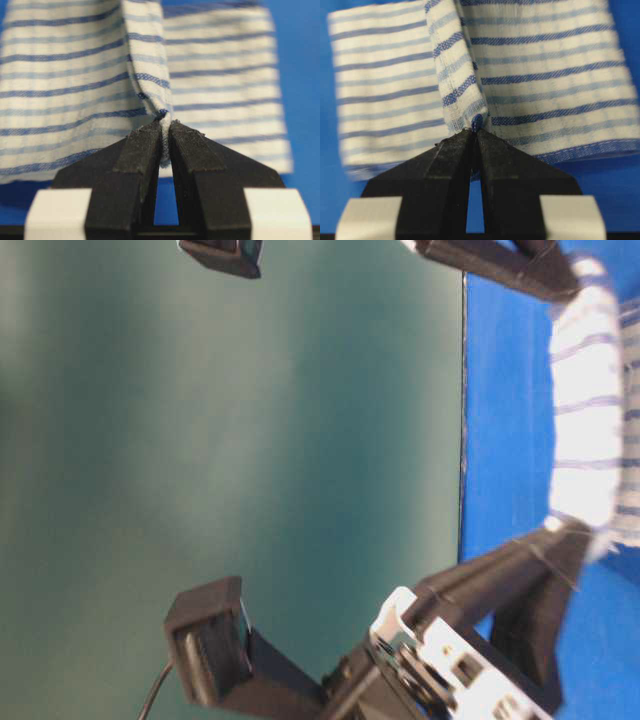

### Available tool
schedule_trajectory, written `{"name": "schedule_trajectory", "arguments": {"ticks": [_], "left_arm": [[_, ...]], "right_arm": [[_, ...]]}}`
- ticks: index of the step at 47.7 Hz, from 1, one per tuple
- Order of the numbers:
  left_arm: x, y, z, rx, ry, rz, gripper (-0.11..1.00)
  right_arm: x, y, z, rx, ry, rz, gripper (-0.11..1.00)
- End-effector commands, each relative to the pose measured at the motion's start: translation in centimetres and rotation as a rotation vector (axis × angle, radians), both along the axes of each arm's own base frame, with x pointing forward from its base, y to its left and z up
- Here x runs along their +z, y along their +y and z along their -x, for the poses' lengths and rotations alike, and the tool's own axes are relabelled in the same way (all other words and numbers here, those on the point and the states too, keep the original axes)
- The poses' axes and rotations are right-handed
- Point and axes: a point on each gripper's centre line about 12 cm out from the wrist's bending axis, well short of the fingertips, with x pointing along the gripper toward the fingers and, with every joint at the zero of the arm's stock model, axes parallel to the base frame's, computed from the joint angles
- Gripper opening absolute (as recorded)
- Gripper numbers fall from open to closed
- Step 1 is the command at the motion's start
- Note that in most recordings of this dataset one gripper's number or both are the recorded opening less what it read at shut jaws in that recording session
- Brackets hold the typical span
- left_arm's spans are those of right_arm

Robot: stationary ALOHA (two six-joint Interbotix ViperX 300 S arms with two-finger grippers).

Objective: Fold the blue towel.
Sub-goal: 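Fold the top end down toward the bottom end with both grippers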

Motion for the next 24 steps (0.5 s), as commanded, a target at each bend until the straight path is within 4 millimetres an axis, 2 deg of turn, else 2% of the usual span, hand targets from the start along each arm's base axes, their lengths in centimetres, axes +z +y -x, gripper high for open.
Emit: {"name": "schedule_trajectory", "arguments": {"ticks": [1, 11, 24], "left_arm": [[0.7, -1.7, 0.1, -0.043, -0.012, 0.003, 0.04], [0.3, -3.9, 0.4, -0.099, 0.008, 0.004, 0.04], [-0.9, -4.2, 0.0, -0.102, 0.033, 0.002, 0.04]], "right_arm": [[0.5, 1.1, -0.5, 0.027, -0.014, -0.01, 0.06], [0.2, 3.3, -1.1, 0.072, -0.001, -0.032, 0.06], [-0.8, 4.3, -1.9, 0.096, 0.033, -0.032, 0.06]]}}
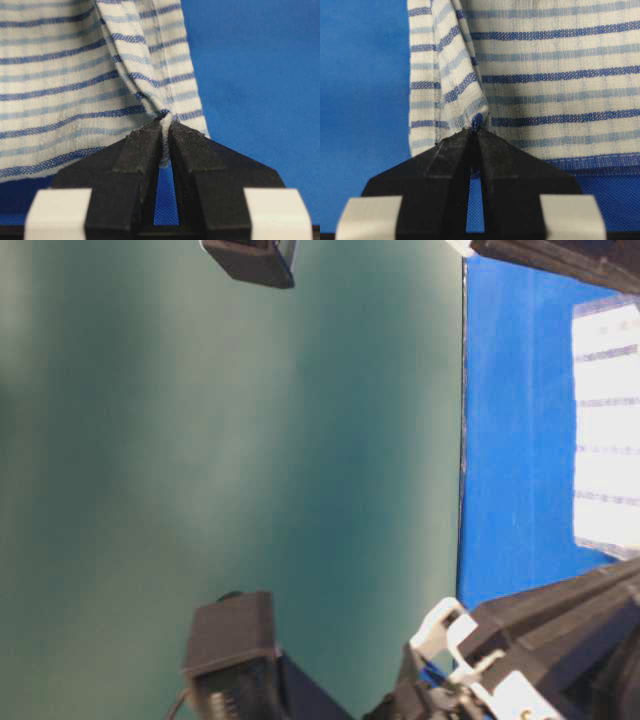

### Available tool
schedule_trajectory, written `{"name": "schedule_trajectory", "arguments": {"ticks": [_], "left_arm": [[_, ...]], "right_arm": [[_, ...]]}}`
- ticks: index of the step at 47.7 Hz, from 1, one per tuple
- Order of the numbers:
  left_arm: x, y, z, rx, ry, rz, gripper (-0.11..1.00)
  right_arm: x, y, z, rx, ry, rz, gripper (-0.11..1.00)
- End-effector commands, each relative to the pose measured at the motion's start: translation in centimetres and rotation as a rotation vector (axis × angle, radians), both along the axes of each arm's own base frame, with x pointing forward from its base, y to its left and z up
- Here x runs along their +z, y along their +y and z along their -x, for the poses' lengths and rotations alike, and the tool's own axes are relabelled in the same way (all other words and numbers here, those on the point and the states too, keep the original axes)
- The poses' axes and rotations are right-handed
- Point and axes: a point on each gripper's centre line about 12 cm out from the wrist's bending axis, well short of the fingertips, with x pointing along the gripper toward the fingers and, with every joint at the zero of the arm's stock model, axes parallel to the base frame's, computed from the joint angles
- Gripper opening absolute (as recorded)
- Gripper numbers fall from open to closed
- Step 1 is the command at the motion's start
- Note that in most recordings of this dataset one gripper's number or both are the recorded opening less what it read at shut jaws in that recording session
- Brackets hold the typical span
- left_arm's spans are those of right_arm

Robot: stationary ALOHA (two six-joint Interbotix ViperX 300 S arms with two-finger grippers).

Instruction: Fold the blue towel.

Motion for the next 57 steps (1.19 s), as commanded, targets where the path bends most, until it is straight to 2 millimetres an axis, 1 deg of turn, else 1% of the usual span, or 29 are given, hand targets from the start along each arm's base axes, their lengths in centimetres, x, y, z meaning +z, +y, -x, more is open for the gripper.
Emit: {"name": "schedule_trajectory", "arguments": {"ticks": [1, 7, 12, 19, 21, 24, 28, 30, 32, 33, 35, 37, 39, 43, 46, 49, 53, 57], "left_arm": [[0.5, -0.4, -0.5, -0.007, -0.021, 0.005, 0.04], [0.1, -0.4, -0.6, -0.006, -0.015, 0.005, 0.04], [0.2, -0.4, -0.6, -0.007, -0.019, 0.005, 0.04], [0.3, -0.5, -0.7, -0.008, -0.03, 0.005, 0.04], [0.3, -0.5, -0.7, -0.006, -0.029, 0.006, 0.06], [0.3, -0.4, -0.7, -0.006, -0.029, 0.005, 0.17], [0.3, -0.3, -0.7, -0.003, -0.03, 0.006, 0.36], [0.4, -0.3, -0.6, -0.006, -0.027, 0.004, 0.45], [0.3, -0.3, -0.5, -0.006, -0.023, 0.003, 0.54], [0.5, -0.3, -0.5, -0.007, -0.024, 0.002, 0.59], [0.8, -0.2, -0.4, -0.005, -0.023, 0.001, 0.63], [1.5, -0.2, -0.2, -0.008, -0.022, -0.002, 0.66], [2.2, -0.1, 0.0, -0.012, -0.022, -0.005, 0.66], [4.4, 0.0, 0.8, -0.015, -0.032, -0.005, 0.65], [6.1, 0.1, 1.5, -0.017, -0.046, -0.003, 0.65], [7.6, 0.2, 2.2, -0.019, -0.068, 0.0, 0.65], [9.8, 0.4, 3.6, -0.02, -0.119, 0.006, 0.65], [12.0, 0.7, 4.9, -0.018, -0.183, 0.013, 0.65]], "right_arm": [[0.7, 0.6, -0.6, 0.013, -0.021, -0.005, 0.06], [0.6, 1.2, -0.7, 0.029, -0.012, -0.003, 0.06], [0.5, 1.5, -0.7, 0.032, 0.006, -0.002, 0.06], [0.3, 1.5, -0.7, 0.018, 0.022, -0.011, 0.06], [0.4, 1.5, -0.8, 0.018, 0.018, -0.012, 0.06], [0.4, 1.6, -1.0, 0.017, 0.015, -0.015, 0.06], [0.6, 1.7, -1.4, 0.016, 0.01, -0.019, 0.08], [0.8, 1.7, -1.6, 0.013, 0.004, -0.022, 0.17], [1.0, 1.7, -1.7, 0.007, 0.0, -0.026, 0.29], [1.2, 1.8, -1.9, 0.009, -0.008, -0.028, 0.37], [1.6, 1.8, -2.0, 0.008, -0.014, -0.028, 0.49], [2.5, 1.8, -2.2, 0.01, -0.031, -0.027, 0.6], [3.3, 1.8, -2.3, 0.007, -0.044, -0.027, 0.65], [5.1, 1.7, -2.1, 0.009, -0.064, -0.016, 0.6], [7.2, 1.5, -1.7, 0.013, -0.088, -0.003, 0.58], [9.0, 1.3, -1.3, 0.018, -0.117, 0.014, 0.59], [11.7, 0.9, -0.3, 0.028, -0.174, 0.044, 0.59], [13.9, 0.4, 0.9, 0.032, -0.232, 0.073, 0.59]]}}
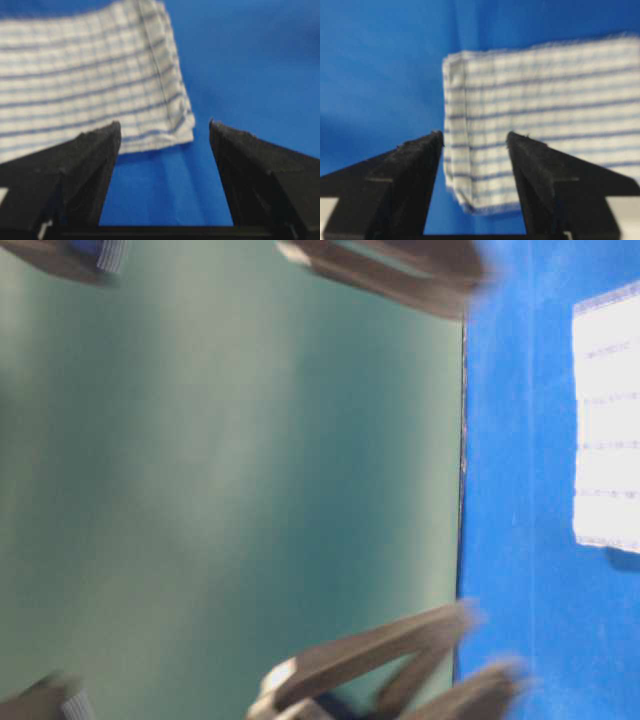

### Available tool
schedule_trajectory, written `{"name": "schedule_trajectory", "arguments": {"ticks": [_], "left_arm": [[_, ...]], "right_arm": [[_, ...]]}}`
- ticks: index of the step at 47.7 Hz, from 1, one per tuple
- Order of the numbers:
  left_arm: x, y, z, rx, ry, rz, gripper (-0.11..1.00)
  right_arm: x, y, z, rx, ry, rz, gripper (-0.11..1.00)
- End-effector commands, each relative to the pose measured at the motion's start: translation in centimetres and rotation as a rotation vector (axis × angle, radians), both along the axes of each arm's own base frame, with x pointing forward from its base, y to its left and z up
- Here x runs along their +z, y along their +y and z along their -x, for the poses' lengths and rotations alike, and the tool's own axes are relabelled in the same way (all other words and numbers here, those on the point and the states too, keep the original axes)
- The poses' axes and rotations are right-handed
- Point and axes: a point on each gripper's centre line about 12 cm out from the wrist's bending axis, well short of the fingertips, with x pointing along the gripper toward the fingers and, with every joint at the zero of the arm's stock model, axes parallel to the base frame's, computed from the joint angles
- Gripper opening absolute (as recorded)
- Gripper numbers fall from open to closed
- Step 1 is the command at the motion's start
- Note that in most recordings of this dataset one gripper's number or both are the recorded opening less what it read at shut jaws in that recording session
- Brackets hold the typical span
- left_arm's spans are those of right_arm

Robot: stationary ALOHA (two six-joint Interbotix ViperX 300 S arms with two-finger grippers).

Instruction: Fold the blue towel.

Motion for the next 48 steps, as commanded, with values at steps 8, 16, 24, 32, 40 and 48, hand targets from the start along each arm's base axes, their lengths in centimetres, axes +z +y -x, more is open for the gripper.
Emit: {"name": "schedule_trajectory", "arguments": {"ticks": [8, 16, 24, 32, 40, 48], "left_arm": [[7.0, 1.3, 4.6, 0.017, -0.234, 0.032, 0.65], [8.9, 2.8, 8.3, 0.057, -0.344, 0.046, 0.65], [10.0, 3.6, 11.4, 0.074, -0.432, 0.047, 0.65], [9.3, 4.5, 14.1, 0.112, -0.478, 0.045, 0.65], [7.9, 5.3, 16.3, 0.153, -0.512, 0.047, 0.65], [6.0, 5.5, 18.0, 0.169, -0.524, 0.052, 0.65]], "right_arm": [[6.2, -2.2, 3.9, -0.024, -0.187, 0.071, 0.59], [8.4, -3.5, 7.2, -0.055, -0.283, 0.106, 0.59], [9.5, -4.2, 10.0, -0.068, -0.344, 0.145, 0.59], [9.2, -5.0, 12.7, -0.094, -0.401, 0.174, 0.59], [7.7, -5.6, 14.9, -0.125, -0.432, 0.18, 0.59], [5.2, -5.8, 15.9, -0.13, -0.439, 0.179, 0.59]]}}
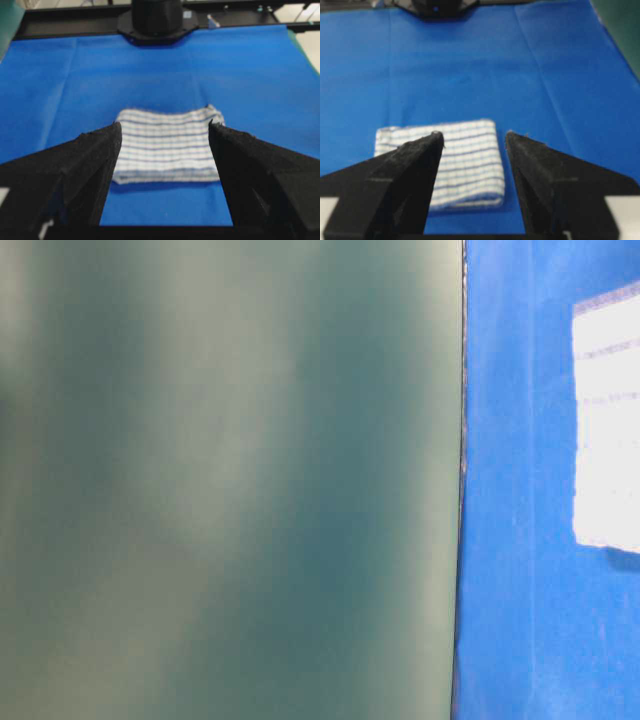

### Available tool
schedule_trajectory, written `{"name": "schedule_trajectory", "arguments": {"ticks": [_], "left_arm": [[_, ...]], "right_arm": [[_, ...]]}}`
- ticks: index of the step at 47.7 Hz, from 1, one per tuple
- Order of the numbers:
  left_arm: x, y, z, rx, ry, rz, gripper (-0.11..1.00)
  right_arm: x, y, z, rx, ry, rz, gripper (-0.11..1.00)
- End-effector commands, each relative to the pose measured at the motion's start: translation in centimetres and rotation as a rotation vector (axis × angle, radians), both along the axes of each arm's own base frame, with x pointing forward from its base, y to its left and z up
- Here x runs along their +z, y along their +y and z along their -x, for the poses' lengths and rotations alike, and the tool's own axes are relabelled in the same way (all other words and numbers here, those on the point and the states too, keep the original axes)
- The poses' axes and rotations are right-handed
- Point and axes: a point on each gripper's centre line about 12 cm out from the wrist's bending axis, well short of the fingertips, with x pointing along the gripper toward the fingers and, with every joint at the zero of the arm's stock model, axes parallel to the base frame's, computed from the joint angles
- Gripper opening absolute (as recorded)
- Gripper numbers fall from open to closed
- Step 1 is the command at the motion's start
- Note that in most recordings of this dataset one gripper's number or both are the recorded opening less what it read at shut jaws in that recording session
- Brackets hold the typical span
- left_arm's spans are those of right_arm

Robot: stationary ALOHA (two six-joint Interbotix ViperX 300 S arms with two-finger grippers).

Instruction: Fold the blue towel.

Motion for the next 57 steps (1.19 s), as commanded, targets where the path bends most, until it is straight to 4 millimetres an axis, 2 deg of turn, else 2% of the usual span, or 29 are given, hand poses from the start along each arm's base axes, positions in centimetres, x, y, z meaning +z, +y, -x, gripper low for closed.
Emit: {"name": "schedule_trajectory", "arguments": {"ticks": [1, 11, 20, 57], "left_arm": [[-0.4, 0.1, 0.6, 0.007, -0.017, 0.004, 0.65], [-2.6, 0.1, 1.5, 0.007, -0.005, 0.008, 0.65], [-3.6, 0.1, 1.5, 0.007, 0.023, 0.011, 0.65], [-3.7, 0.3, 1.5, 0.025, 0.026, 0.034, 0.65]], "right_arm": [[-0.8, 0.0, 0.2, 0.004, -0.015, 0.002, 0.59], [-4.0, 0.4, 0.2, 0.038, 0.001, -0.013, 0.58], [-5.1, 0.6, -0.4, 0.059, 0.02, -0.025, 0.58], [-5.0, 0.6, -0.3, 0.053, 0.022, -0.026, 0.58]]}}
